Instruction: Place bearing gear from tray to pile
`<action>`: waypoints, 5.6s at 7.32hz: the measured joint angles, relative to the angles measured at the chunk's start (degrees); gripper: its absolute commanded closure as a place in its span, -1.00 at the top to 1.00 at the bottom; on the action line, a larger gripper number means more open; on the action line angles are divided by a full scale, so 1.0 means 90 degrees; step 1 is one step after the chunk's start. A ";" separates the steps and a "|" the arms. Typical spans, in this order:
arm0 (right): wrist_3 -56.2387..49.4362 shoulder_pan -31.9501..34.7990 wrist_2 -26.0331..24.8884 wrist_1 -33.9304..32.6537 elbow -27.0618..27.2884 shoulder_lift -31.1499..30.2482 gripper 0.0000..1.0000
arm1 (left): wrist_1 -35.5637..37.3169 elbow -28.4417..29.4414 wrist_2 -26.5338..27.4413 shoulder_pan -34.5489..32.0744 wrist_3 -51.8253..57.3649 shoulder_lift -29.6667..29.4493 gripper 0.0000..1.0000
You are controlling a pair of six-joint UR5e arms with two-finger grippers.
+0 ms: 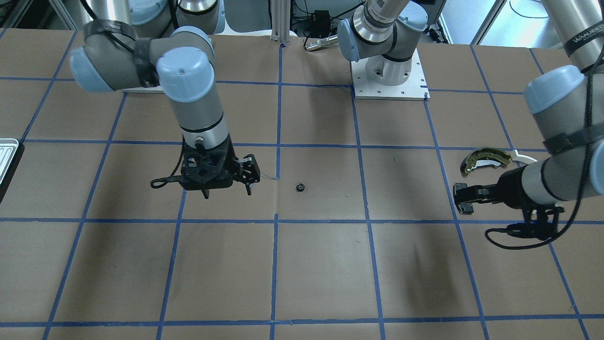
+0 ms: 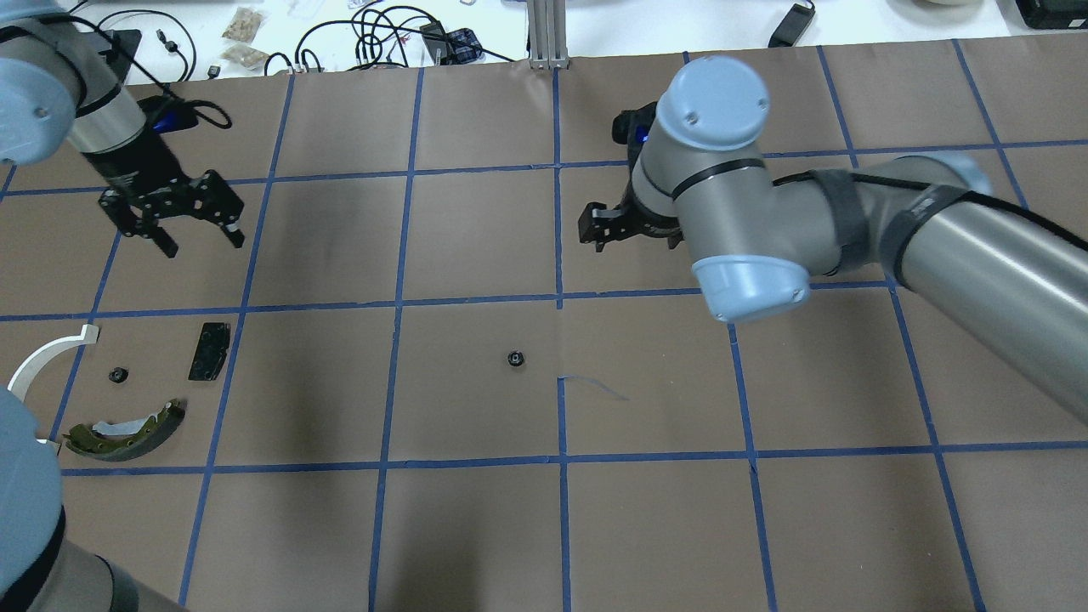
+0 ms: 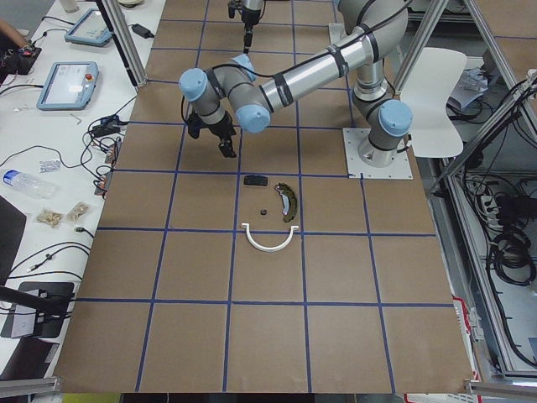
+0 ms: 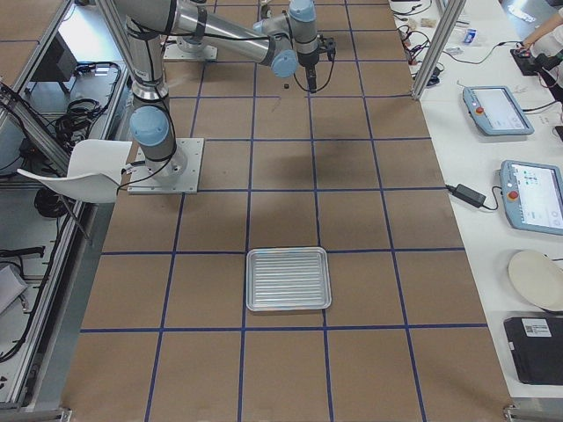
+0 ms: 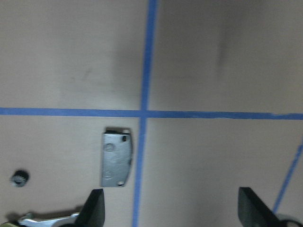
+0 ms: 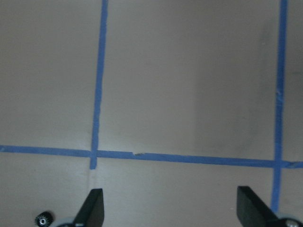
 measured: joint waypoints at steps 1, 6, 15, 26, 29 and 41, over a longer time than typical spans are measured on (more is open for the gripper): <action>-0.0294 -0.0271 0.0000 0.0798 -0.0262 -0.0343 1.00 | 0.0033 0.0035 -0.0088 -0.0714 -0.0591 0.0024 1.00; -0.0888 -0.0758 -0.0265 0.3781 -0.1755 -0.1234 1.00 | 0.1276 -0.0547 -0.0125 -0.3414 -0.2127 -0.0120 0.99; -0.1180 -0.0981 -0.0288 0.4525 -0.2205 -0.1005 1.00 | 0.3202 -0.2352 -0.0428 -0.3661 -0.2325 -0.0256 0.65; -0.1269 -0.0994 -0.0318 0.4593 -0.2093 -0.1098 1.00 | 0.3208 -0.2124 -0.0363 -0.3472 -0.2271 -0.0269 -1.00; -0.1271 -0.0999 -0.0320 0.4591 -0.2093 -0.1099 1.00 | 0.1016 -0.0751 0.0147 -0.2249 -0.0879 -0.0061 -1.00; -0.1279 -0.1012 -0.0328 0.4565 -0.2092 -0.1098 1.00 | 0.3479 -0.2557 0.1986 0.1949 0.3037 -0.0341 -1.00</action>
